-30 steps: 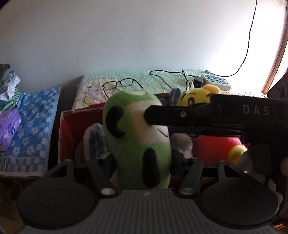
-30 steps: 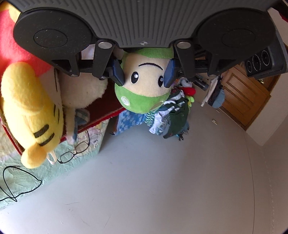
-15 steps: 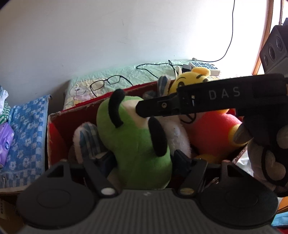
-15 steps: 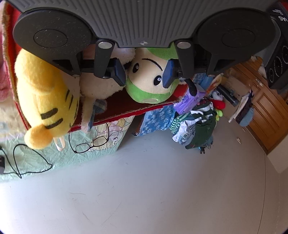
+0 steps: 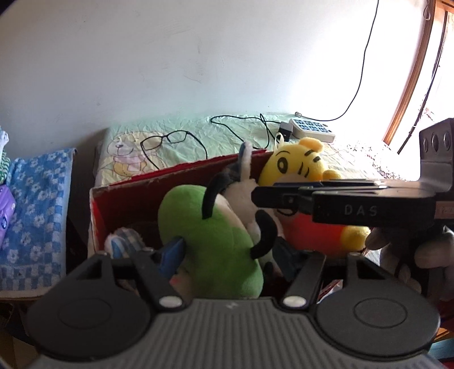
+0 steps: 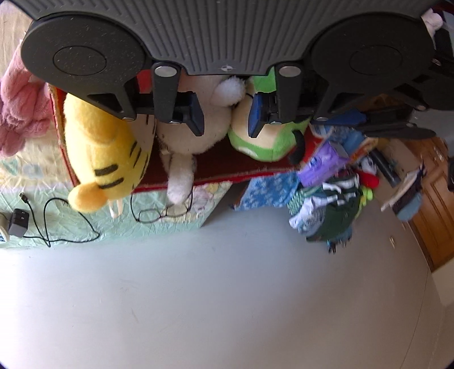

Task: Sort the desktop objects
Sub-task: 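Lower the green plush doll into the red box beside the bunnies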

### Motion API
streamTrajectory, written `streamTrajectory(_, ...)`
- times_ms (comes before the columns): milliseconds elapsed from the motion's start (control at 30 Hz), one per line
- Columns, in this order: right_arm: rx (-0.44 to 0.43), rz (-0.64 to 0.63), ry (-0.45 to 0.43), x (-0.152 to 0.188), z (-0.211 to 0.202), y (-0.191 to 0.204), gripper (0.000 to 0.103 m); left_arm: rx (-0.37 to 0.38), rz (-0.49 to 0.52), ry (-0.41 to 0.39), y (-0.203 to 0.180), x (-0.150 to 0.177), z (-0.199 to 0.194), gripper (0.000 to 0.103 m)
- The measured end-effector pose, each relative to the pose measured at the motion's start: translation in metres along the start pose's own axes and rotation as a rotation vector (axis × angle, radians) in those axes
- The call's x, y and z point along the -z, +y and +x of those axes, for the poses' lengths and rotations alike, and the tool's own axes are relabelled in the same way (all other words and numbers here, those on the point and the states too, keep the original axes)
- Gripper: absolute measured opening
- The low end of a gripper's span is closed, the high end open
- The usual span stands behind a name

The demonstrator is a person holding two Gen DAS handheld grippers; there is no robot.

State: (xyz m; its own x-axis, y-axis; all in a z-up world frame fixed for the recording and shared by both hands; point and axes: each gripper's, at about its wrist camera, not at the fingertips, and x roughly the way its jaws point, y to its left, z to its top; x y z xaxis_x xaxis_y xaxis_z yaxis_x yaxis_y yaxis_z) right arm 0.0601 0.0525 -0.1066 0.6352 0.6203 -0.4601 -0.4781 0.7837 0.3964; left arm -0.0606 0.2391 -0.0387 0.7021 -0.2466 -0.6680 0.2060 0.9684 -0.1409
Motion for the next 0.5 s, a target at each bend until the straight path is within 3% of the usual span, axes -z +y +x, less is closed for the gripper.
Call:
streamTrajectory(167,-0.045,0.007,0.017,-0.003,0.008,0.009,0.034,0.014,0.045,0.013,-0.006,0.0,0.006,0.071)
streamTrajectory(367,-0.088,0.018,0.114,-0.003,0.035,0.014,0.015,0.033,0.012,0.038,-0.003,0.008,0.008,0.074)
streamTrajectory(500,-0.088,-0.071,0.14,-0.002,0.048,0.023,0.011,0.049,-0.002,0.055,-0.005,0.014,0.015,0.076)
